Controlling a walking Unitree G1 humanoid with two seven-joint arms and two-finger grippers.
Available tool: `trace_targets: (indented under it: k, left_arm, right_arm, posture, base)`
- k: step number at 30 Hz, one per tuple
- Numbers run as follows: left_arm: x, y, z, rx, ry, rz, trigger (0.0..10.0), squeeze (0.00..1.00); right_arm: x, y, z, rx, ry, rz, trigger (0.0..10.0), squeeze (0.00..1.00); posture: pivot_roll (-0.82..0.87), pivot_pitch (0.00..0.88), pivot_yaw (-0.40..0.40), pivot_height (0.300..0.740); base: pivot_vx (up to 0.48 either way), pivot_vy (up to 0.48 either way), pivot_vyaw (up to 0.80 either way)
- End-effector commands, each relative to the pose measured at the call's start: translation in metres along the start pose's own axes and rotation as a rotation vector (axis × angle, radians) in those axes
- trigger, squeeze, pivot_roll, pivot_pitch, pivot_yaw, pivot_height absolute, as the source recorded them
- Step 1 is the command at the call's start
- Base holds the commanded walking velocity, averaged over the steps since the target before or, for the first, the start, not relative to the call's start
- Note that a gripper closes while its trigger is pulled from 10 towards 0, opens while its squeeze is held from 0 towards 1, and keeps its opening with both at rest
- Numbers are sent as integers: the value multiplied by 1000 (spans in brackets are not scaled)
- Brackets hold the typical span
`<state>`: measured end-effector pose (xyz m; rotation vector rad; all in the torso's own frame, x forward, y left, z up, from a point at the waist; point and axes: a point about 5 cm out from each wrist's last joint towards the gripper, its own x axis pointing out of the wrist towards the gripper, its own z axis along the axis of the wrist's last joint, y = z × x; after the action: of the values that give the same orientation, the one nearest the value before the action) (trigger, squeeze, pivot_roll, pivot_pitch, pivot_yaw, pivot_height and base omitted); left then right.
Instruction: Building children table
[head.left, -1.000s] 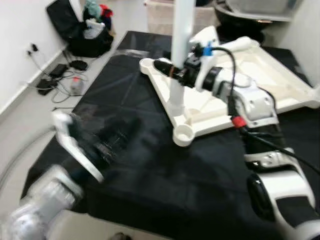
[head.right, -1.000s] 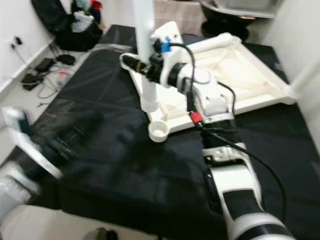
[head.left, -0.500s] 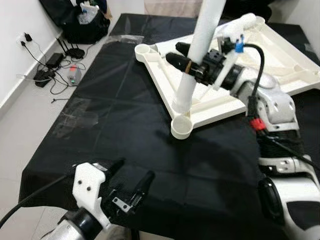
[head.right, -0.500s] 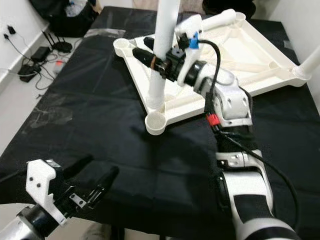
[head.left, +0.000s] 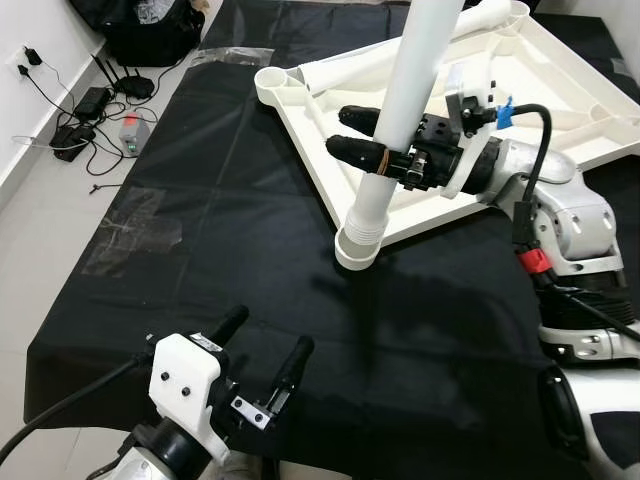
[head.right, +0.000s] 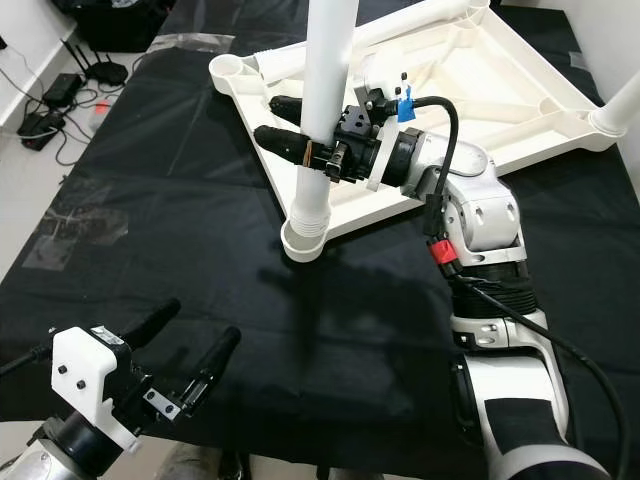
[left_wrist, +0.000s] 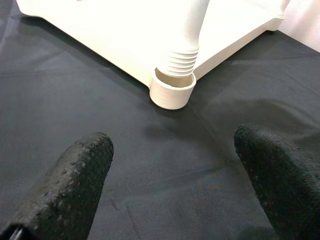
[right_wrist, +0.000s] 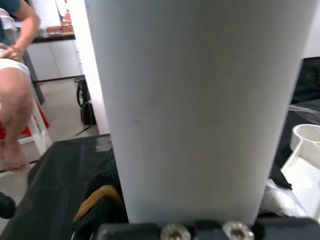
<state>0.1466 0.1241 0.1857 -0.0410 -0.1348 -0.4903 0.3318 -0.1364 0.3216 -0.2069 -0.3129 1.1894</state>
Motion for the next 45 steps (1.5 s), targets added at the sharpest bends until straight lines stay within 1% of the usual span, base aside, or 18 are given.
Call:
trace_targets:
  k: [1, 6, 18, 30, 36, 39, 45]
  left_arm:
    - [-2, -2, -4, -5, 19, -5, 10000, 0]
    - [-2, -2, -5, 1, 6, -7, 10000, 0]
    - [-3, -3, -6, 9, -1, -4, 10000, 0]
    - [-2, -3, -7, 16, -7, -4, 10000, 0]
    - [-2, -3, -7, 18, -11, -4, 10000, 0]
    - [-1, -3, -7, 22, -13, -3, 10000, 0]
    - [-1, -3, -7, 23, -14, -3, 10000, 0]
  right_arm:
    - [-1, 4, 0, -4, 0, 27, 10000, 0]
    - [3, 14, -2, -5, 7, 86, 10000, 0]
    - [3, 17, -5, -6, 16, 101, 10000, 0]
    - [3, 24, -2, -15, 11, 133, 10000, 0]
    - [4, 25, -4, -24, 23, 128, 10000, 0]
    - [7, 26, -7, -40, 47, 118, 10000, 0]
    - [7, 28, -8, -43, 52, 115, 10000, 0]
  posture:
    - [17, 347, -8, 740]
    - [20, 361, -10, 740]
    - [23, 367, -10, 740]
    - [26, 367, -7, 740]
    - [26, 367, -8, 740]
    - [24, 366, -9, 740]
    - [25, 366, -10, 740]
  base:
    - [0, 0, 0]
    - [0, 0, 0]
    - [0, 0, 0]
    - [0, 0, 0]
    - [0, 0, 0]
    - [0, 0, 0]
    - [0, 0, 0]
